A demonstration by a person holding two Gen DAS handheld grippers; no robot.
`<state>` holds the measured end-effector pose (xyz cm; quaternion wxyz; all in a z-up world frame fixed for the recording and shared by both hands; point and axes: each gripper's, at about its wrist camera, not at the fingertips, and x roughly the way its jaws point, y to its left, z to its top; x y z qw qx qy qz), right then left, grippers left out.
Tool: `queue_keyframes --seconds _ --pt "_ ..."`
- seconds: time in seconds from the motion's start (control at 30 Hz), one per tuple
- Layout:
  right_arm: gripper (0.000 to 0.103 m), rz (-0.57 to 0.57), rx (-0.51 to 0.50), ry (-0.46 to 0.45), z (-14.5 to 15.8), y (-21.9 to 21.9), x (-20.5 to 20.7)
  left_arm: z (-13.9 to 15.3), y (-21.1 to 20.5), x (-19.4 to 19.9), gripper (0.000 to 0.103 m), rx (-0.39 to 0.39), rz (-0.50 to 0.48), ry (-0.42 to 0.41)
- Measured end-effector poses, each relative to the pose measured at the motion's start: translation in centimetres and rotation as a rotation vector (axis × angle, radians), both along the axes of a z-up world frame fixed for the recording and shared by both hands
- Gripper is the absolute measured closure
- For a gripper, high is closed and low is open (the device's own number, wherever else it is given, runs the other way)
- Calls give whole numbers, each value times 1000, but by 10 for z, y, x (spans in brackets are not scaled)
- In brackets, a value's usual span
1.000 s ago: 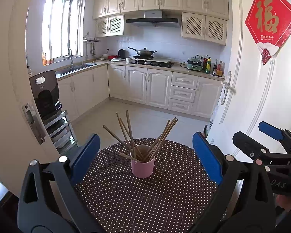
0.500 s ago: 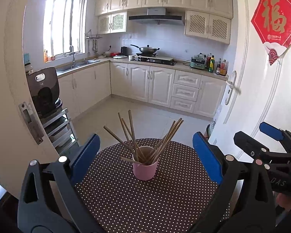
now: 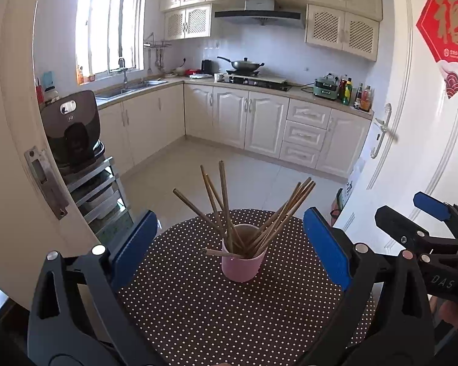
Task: Organize utensils
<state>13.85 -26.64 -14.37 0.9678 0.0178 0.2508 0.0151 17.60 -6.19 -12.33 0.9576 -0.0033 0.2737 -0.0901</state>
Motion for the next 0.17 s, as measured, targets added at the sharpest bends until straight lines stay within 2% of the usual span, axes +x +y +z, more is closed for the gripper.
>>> queue_keyframes --seconds 0.17 --pt "8 5 5 39 -9 -1 14 -12 4 14 8 5 21 45"
